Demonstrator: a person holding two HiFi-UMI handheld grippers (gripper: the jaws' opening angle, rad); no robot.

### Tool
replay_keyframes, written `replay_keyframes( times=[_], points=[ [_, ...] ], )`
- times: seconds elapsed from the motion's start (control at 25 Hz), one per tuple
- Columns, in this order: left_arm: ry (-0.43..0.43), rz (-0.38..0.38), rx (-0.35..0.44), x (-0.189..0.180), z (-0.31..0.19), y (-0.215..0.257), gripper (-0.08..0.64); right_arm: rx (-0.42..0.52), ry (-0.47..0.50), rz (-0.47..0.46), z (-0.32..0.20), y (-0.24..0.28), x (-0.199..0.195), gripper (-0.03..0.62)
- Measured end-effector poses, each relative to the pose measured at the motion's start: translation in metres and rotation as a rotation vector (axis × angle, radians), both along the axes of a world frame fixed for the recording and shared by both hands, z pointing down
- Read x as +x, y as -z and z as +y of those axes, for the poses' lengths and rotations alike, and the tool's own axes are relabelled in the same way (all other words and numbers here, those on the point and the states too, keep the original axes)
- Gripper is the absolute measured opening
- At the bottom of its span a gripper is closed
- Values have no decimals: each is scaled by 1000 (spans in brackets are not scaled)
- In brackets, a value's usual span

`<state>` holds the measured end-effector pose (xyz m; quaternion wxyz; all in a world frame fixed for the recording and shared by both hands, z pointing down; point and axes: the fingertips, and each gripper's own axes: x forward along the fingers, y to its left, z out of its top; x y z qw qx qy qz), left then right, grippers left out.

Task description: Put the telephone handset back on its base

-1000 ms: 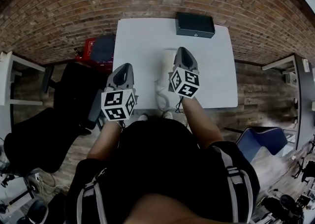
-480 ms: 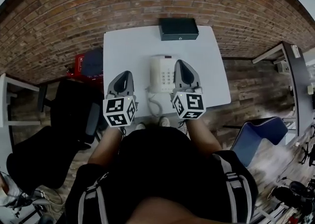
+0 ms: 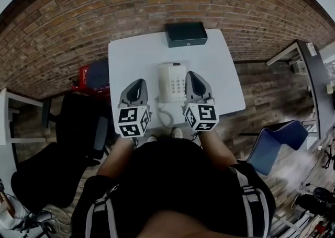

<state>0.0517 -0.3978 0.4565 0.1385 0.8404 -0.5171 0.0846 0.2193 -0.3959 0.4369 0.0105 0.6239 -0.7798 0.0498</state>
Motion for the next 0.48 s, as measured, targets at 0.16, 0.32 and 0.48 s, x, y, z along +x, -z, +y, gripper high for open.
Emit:
replay_keyframes(
  times=[0.16, 0.32, 0.48],
  points=[
    [-7, -2, -4, 0, 0, -2, 12, -9, 1, -3, 0, -4, -3, -2],
    [-6, -4, -7, -3, 0, -2, 12, -13, 7, -12, -1, -5, -6, -2],
    [-2, -6, -8, -3, -1, -2, 12, -19, 9, -18, -2, -7, -7, -2]
  ],
)
